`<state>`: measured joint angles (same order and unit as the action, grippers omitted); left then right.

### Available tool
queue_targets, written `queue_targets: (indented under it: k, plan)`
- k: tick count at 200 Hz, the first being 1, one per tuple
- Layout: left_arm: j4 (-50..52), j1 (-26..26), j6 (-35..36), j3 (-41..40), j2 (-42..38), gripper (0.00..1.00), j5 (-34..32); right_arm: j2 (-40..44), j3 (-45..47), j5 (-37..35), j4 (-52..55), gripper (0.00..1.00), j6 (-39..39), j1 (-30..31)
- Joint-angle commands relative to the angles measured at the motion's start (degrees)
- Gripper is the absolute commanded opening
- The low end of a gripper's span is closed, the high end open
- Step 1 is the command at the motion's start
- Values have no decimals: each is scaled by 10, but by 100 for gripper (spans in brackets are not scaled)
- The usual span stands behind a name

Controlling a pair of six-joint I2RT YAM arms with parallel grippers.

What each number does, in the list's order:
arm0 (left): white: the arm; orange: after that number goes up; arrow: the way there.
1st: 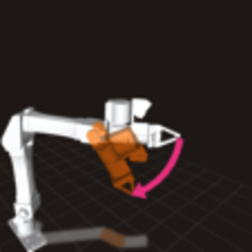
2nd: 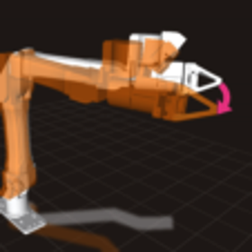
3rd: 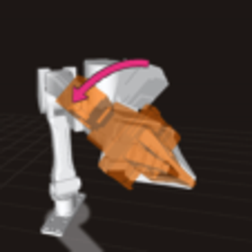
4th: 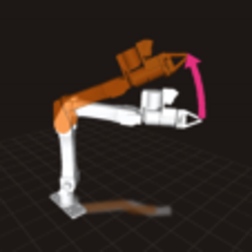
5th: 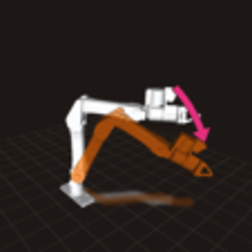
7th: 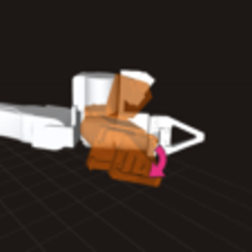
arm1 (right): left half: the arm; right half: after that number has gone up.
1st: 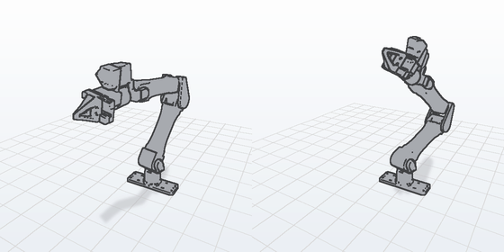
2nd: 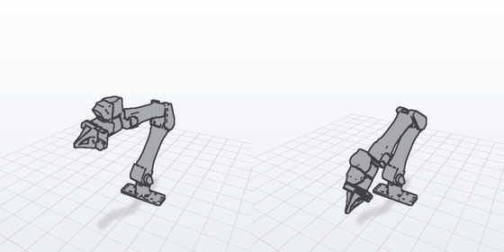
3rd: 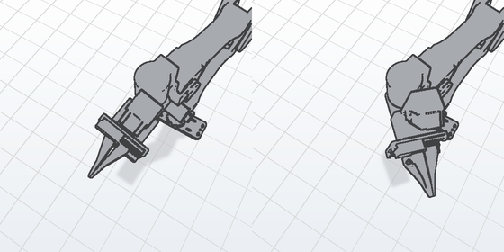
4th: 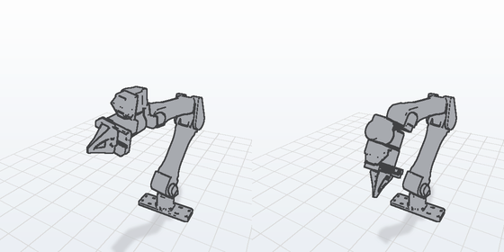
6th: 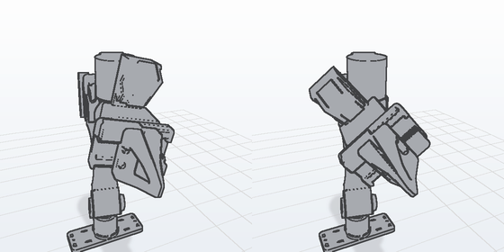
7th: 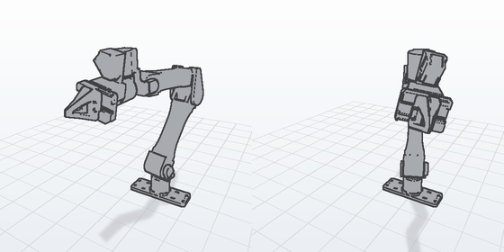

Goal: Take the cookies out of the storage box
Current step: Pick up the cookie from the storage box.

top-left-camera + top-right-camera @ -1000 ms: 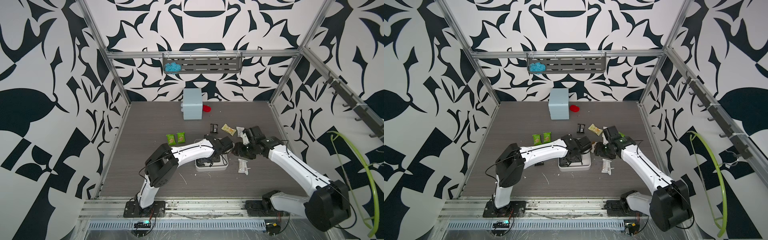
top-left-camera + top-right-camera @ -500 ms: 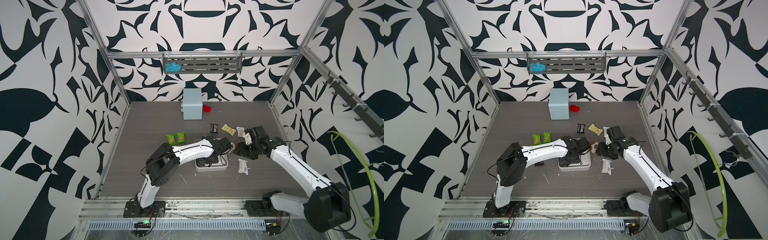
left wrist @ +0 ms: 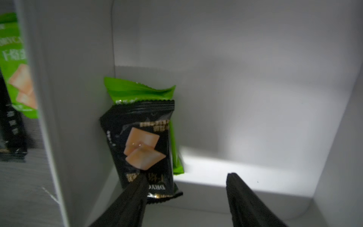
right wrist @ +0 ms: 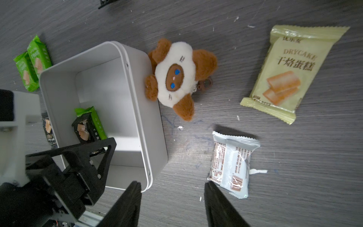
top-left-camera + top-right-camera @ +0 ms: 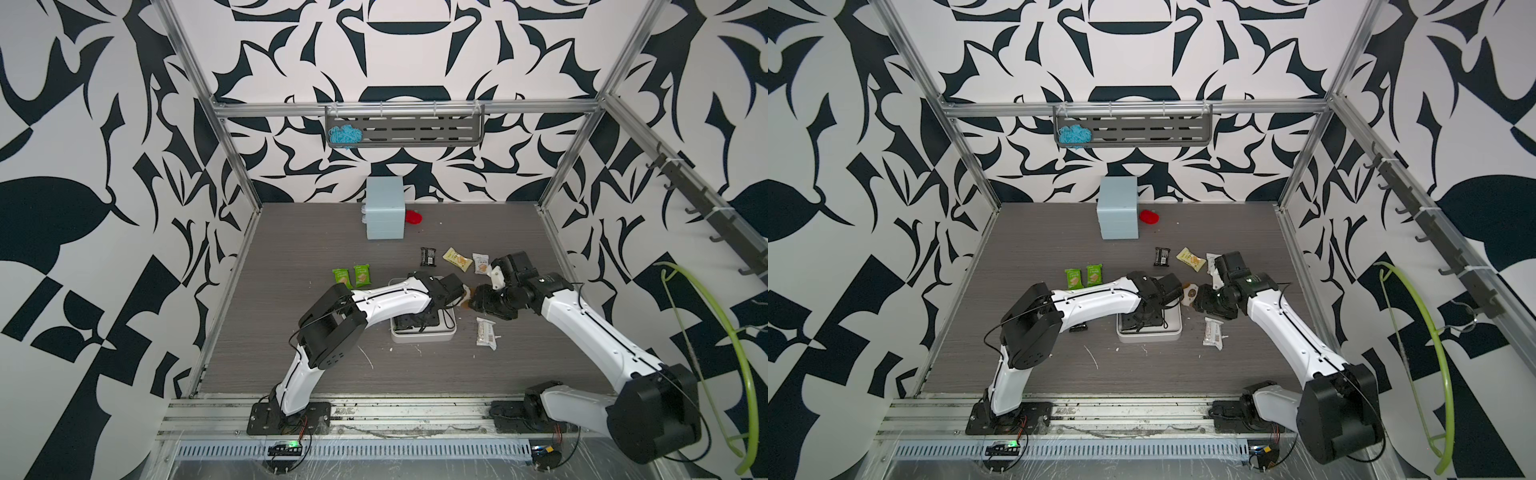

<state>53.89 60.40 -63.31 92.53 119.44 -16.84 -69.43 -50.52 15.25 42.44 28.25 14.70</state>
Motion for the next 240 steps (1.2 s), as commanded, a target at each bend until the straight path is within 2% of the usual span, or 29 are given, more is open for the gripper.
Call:
queue_targets:
  k: [1,92,147,240]
  plan:
    - [-13,-3,12,17,26,70,15,0,-21,-4,6,57,-11,-3]
    - [1,-18,-14,-13,-24,71,-1,-23,-17,6,-8,57,-14,-4]
    - [-3,-29,-37,-14,-18,71,4,-33,-19,8,-15,57,-19,-5]
    - [8,-37,-37,-14,-51,71,-10,-63,-31,17,-25,57,-18,-7]
